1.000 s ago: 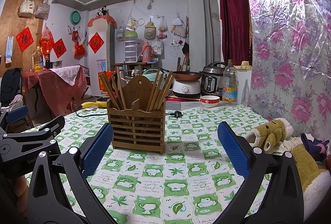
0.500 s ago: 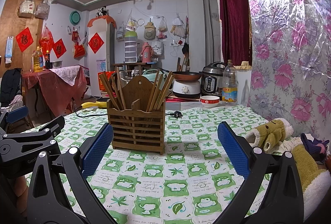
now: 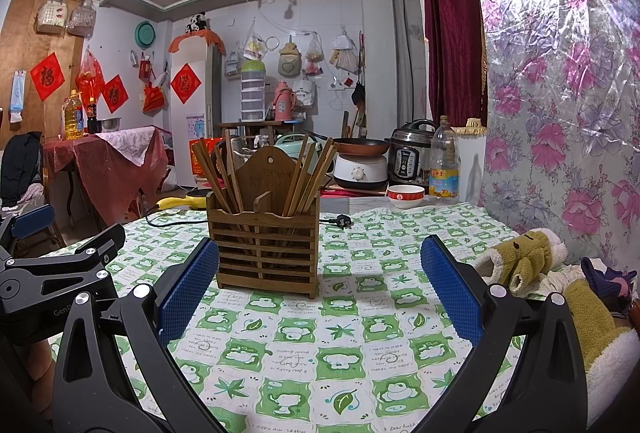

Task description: Organize utensils

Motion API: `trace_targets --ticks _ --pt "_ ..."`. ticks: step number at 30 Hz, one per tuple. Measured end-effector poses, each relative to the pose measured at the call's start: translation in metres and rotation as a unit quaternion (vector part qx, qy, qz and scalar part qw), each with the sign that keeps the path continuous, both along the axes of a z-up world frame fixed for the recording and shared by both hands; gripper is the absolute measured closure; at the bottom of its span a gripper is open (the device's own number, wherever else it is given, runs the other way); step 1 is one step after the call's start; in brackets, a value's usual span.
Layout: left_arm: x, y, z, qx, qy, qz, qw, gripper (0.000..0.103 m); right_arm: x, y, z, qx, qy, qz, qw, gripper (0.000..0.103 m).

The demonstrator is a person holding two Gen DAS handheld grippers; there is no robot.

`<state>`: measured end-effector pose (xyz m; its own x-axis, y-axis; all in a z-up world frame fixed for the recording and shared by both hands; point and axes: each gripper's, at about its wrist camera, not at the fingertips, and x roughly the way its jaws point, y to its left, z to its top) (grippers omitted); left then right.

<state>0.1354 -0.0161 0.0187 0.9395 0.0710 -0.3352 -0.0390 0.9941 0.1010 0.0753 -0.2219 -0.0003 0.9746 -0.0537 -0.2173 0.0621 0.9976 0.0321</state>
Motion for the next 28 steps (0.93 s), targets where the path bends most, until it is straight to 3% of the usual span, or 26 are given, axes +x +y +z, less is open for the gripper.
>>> trace_targets --ticks 28 --pt "0.0013 0.0039 -0.0014 -0.006 0.01 0.001 0.9999 0.005 -0.0003 -0.0003 0.0002 0.001 0.0 0.0 1.0 0.006"
